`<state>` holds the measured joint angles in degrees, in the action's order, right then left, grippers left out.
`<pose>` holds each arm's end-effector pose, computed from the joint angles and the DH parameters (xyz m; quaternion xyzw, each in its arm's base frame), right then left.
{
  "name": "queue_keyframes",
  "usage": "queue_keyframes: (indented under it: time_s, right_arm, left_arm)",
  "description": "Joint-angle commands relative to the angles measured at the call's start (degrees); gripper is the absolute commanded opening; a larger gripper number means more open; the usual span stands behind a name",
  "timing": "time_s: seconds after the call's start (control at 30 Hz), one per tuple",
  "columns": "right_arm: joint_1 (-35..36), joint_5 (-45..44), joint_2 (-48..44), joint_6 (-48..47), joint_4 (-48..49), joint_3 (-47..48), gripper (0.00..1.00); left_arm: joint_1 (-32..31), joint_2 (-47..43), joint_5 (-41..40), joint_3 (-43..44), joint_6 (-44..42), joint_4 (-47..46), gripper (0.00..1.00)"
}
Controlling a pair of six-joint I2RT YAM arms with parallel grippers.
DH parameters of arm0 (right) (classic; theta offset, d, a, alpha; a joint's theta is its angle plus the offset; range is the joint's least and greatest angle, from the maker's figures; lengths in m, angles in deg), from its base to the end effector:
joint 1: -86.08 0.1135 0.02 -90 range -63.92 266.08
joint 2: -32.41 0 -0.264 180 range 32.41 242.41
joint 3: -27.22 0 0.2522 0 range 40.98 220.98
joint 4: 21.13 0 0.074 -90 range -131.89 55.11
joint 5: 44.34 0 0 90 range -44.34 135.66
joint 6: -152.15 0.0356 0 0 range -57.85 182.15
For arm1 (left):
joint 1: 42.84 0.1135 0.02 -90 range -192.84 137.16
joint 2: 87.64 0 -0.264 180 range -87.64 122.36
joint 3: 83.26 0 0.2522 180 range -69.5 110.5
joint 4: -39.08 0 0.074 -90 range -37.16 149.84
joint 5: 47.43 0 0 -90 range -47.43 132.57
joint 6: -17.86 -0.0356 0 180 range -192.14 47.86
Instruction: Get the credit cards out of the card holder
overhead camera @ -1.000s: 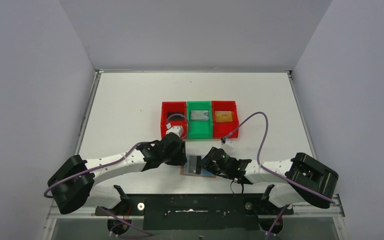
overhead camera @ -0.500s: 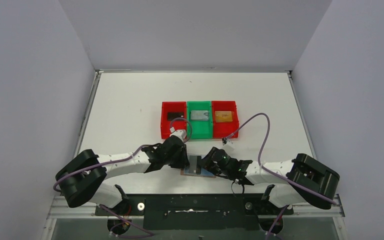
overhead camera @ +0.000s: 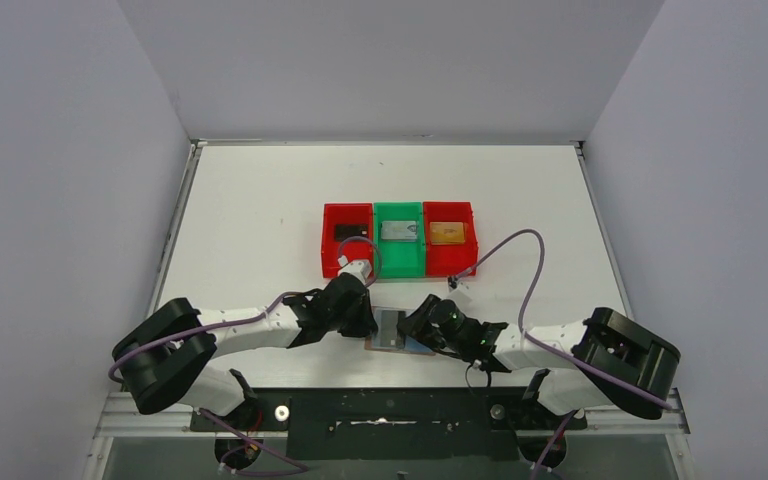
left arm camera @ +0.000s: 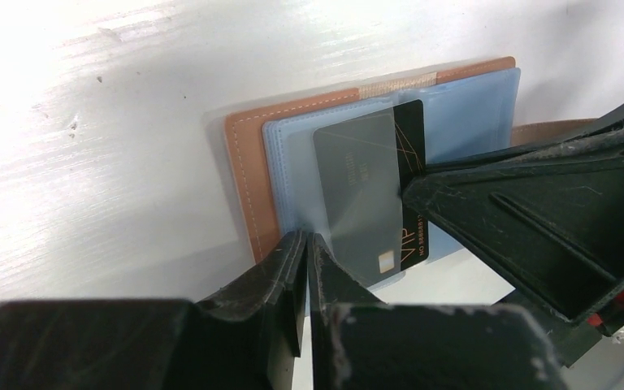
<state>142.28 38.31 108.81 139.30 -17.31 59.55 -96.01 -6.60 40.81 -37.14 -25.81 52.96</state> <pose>0.1276 0.1824 0.1241 0.1911 0.8854 0.3624 0.2196 0.1554 -0.2057 0.1475 0.0504 0.9346 -0.2592 0.2383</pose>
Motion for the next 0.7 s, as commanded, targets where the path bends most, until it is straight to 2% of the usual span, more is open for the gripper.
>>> queue_keyframes:
  time_s: [0.0, 0.23, 0.67]
  right_arm:
    - [-0.5, 0.1, 0.2, 0.9, 5.6, -2.3, 0.21]
    - [-0.9, -0.1, -1.5, 0.3, 5.8, -3.1, 0.0]
    - [-1.6, -2.5, -9.2, 1.5, -0.7, -6.4, 0.0]
  left_arm:
    - [-0.3, 1.7, -1.7, -1.6, -0.2, 3.5, 0.05]
    - [-0.3, 2.1, -3.3, -1.3, -0.4, 5.3, 0.02]
    - [-0.3, 2.3, -4.1, -0.7, -0.5, 6.3, 0.01]
